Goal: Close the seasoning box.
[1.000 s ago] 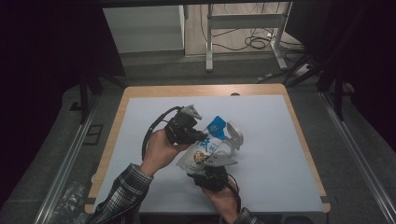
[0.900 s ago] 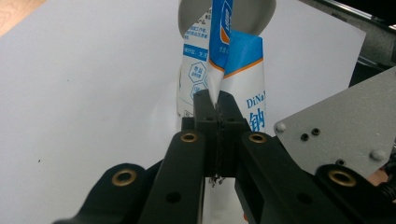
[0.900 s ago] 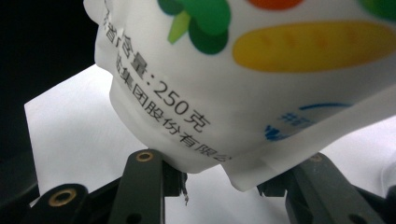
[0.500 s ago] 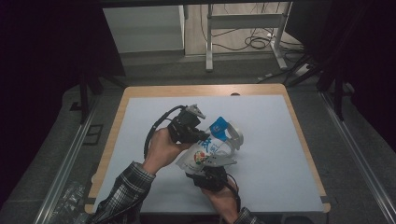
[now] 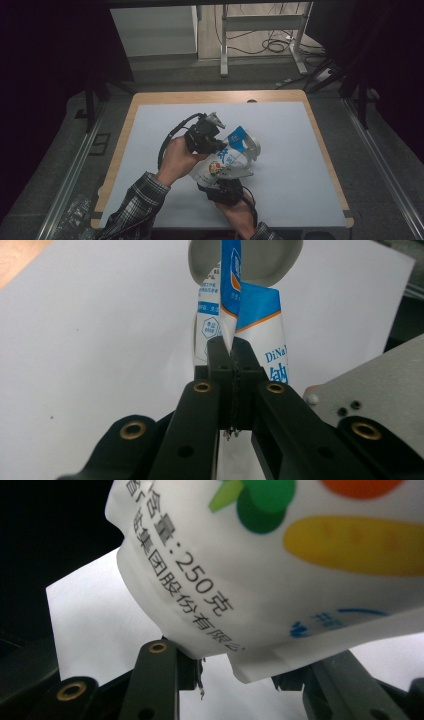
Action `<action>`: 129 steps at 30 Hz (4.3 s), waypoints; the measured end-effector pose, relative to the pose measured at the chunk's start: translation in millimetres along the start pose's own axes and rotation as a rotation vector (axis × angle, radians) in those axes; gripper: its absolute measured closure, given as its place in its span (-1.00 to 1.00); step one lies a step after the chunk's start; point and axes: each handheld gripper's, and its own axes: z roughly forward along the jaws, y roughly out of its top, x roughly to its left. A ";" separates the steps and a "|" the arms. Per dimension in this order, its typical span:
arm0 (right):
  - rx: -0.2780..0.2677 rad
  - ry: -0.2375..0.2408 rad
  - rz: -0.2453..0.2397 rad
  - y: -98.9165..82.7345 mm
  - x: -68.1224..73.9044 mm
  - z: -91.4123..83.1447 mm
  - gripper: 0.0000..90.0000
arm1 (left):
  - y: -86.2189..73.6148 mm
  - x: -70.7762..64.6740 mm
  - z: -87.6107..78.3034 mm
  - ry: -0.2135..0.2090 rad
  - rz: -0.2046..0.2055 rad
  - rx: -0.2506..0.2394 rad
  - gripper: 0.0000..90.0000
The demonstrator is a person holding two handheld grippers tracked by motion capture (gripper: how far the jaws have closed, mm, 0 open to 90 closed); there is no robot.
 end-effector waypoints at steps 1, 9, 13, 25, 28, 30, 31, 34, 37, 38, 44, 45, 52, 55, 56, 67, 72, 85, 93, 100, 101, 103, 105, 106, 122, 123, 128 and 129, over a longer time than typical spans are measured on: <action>-0.006 0.000 -0.003 -0.1 0.1 0.1 0.39 | 0.2 -0.3 0.4 0.005 0.004 0.002 1.00; -0.009 0.016 0.004 -0.7 1.2 -0.8 0.39 | 2.0 -4.1 4.9 0.038 0.025 0.014 1.00; -0.014 0.022 0.001 -0.4 1.3 -1.9 0.39 | 3.5 -4.9 6.4 0.049 0.037 0.024 1.00; -0.024 0.031 0.003 0.1 0.6 -5.1 0.39 | 7.3 -7.7 8.8 0.059 0.048 0.028 1.00; -0.027 0.034 0.004 0.8 0.3 -6.1 0.39 | 8.3 -8.4 8.9 0.060 0.046 0.028 1.00; -0.028 0.036 0.006 1.1 0.2 -6.7 0.39 | 8.9 -8.6 9.0 0.062 0.051 0.031 1.00; -0.028 0.037 0.006 1.3 0.3 -6.9 0.40 | 9.2 -8.9 9.1 0.063 0.050 0.031 1.00; -0.029 0.041 0.007 1.7 0.5 -7.6 0.40 | 9.6 -9.3 9.4 0.066 0.051 0.034 1.00; -0.029 0.043 0.005 2.0 0.7 -8.0 0.41 | 9.8 -9.3 9.7 0.068 0.050 0.036 1.00; -0.031 0.044 0.007 2.3 1.0 -8.2 0.41 | 9.9 -9.3 9.6 0.070 0.052 0.037 1.00; -0.026 0.051 0.011 3.0 1.7 -8.7 0.43 | 9.1 -9.0 9.5 0.076 0.051 0.039 1.00; -0.025 0.053 0.011 3.0 1.7 -8.7 0.44 | 8.9 -8.9 9.4 0.076 0.049 0.038 1.00; -0.015 0.069 0.017 2.9 1.4 -7.4 0.55 | 9.0 -8.6 8.9 0.074 0.048 0.039 1.00; -0.015 0.073 0.018 3.3 1.6 -7.5 0.57 | 9.3 -8.9 9.5 0.073 0.047 0.039 1.00; -0.020 0.072 0.020 3.3 1.9 -7.1 0.58 | 9.5 -8.9 9.8 0.075 0.048 0.041 1.00; -0.013 0.092 0.020 4.8 2.4 -8.3 0.64 | 9.7 -8.7 10.1 0.075 0.047 0.045 1.00; -0.015 0.096 0.015 5.7 3.5 -8.2 0.63 | 9.6 -8.5 9.5 0.078 0.044 0.046 1.00; -0.030 0.113 0.011 8.5 6.0 -10.4 0.62 | 11.7 -10.5 12.7 0.093 0.049 0.059 1.00; -0.037 0.121 0.003 9.9 8.2 -10.9 0.61 | 11.3 -10.7 14.5 0.095 0.049 0.069 1.00; -0.046 0.132 0.010 10.6 10.2 -12.1 0.60 | 11.0 -10.4 14.7 0.098 0.057 0.082 1.00; -0.049 0.132 0.006 10.7 10.3 -12.1 0.60 | 11.0 -10.4 14.8 0.099 0.057 0.083 1.00; -0.052 0.132 0.003 10.8 10.6 -12.3 0.60 | 11.0 -10.6 15.2 0.101 0.057 0.083 1.00; -0.051 0.135 0.007 11.3 10.9 -13.1 0.60 | 11.1 -10.8 15.5 0.102 0.058 0.084 1.00; -0.051 0.136 0.008 11.5 11.1 -13.4 0.60 | 11.0 -11.3 15.9 0.101 0.053 0.078 1.00; -0.078 0.148 -0.006 13.6 12.8 -15.5 0.62 | 11.5 -12.2 17.9 0.105 0.066 0.096 1.00; -0.076 0.149 -0.003 13.8 13.0 -15.7 0.62 | 11.4 -12.2 17.8 0.106 0.066 0.095 1.00; -0.085 0.147 -0.009 14.1 12.4 -15.8 0.62 | 11.0 -11.7 18.3 0.106 0.063 0.097 1.00; -0.082 0.151 -0.002 14.2 12.9 -16.3 0.62 | 11.1 -11.8 18.3 0.107 0.064 0.099 1.00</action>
